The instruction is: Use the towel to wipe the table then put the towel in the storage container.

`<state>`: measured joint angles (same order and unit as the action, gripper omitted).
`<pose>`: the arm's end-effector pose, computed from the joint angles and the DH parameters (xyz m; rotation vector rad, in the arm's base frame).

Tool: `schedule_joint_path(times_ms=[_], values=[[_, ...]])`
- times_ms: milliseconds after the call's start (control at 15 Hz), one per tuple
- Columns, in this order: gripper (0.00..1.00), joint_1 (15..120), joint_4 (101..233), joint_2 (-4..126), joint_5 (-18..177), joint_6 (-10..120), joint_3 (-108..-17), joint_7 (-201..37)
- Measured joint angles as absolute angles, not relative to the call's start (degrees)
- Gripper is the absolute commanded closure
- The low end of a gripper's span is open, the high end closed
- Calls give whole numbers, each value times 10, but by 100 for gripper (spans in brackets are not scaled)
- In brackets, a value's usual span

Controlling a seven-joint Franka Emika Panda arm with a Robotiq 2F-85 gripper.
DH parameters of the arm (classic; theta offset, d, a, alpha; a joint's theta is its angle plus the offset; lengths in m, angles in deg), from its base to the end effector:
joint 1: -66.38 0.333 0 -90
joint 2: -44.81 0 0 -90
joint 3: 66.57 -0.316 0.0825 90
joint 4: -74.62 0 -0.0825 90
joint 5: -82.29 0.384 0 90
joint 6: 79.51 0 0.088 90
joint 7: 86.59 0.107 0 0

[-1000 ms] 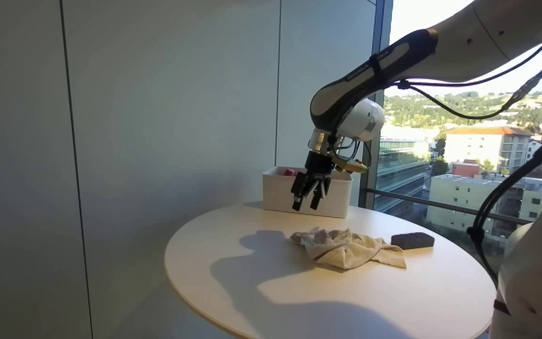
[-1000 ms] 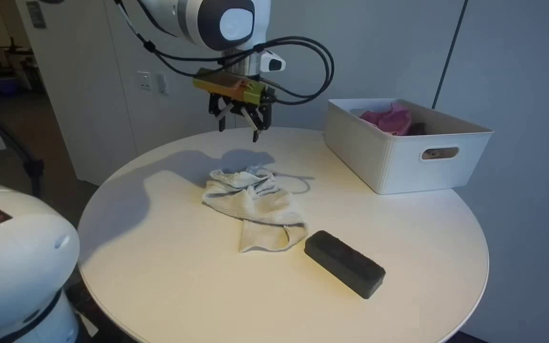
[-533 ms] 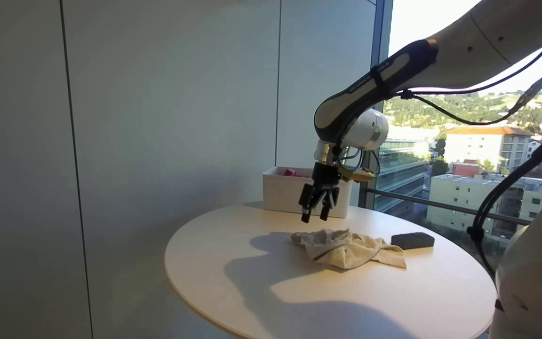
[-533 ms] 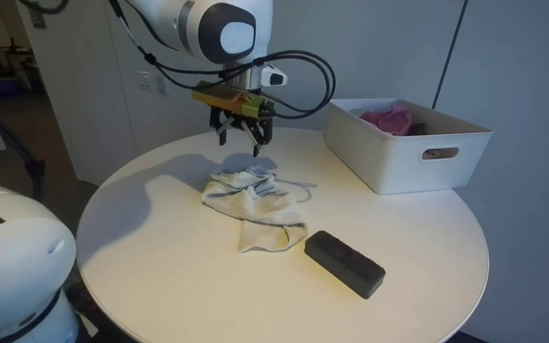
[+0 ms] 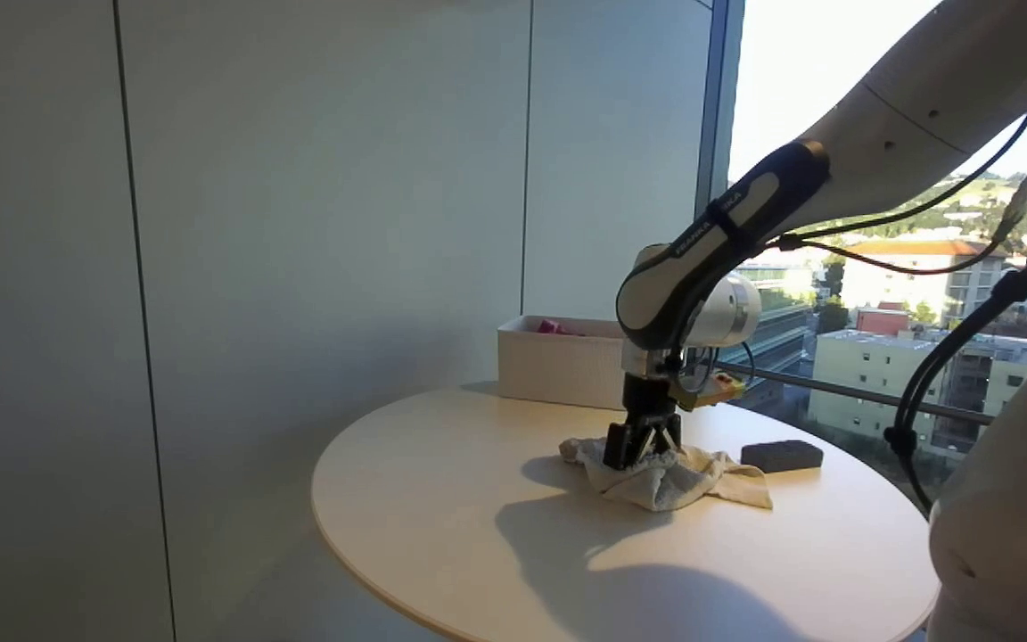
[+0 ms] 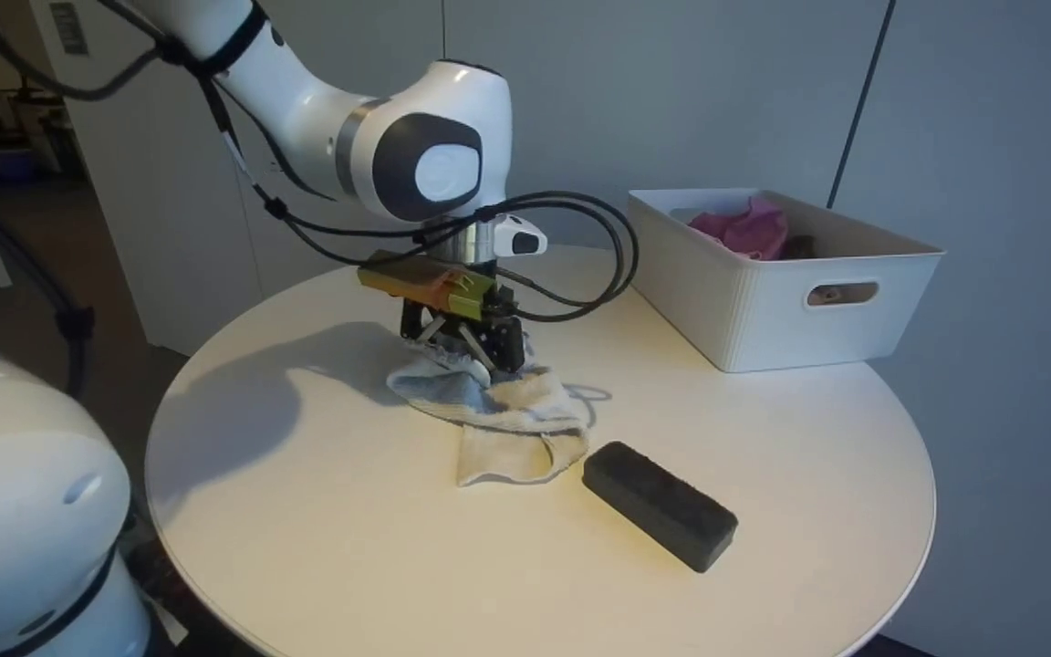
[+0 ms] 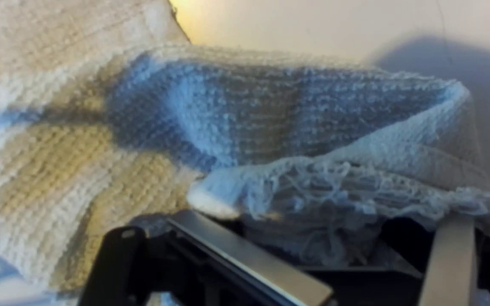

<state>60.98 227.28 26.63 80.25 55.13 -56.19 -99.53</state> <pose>0.3856 -0.1062 0.3400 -3.1112 0.0243 -0.0097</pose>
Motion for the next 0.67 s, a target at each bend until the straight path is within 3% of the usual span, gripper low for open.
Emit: schedule_joint_path(times_ms=[467, 667], values=[[91, 616, 2287, 283, 798, 594, -567, -1006], [92, 627, 2263, 308, 807, 596, -568, -1033]])
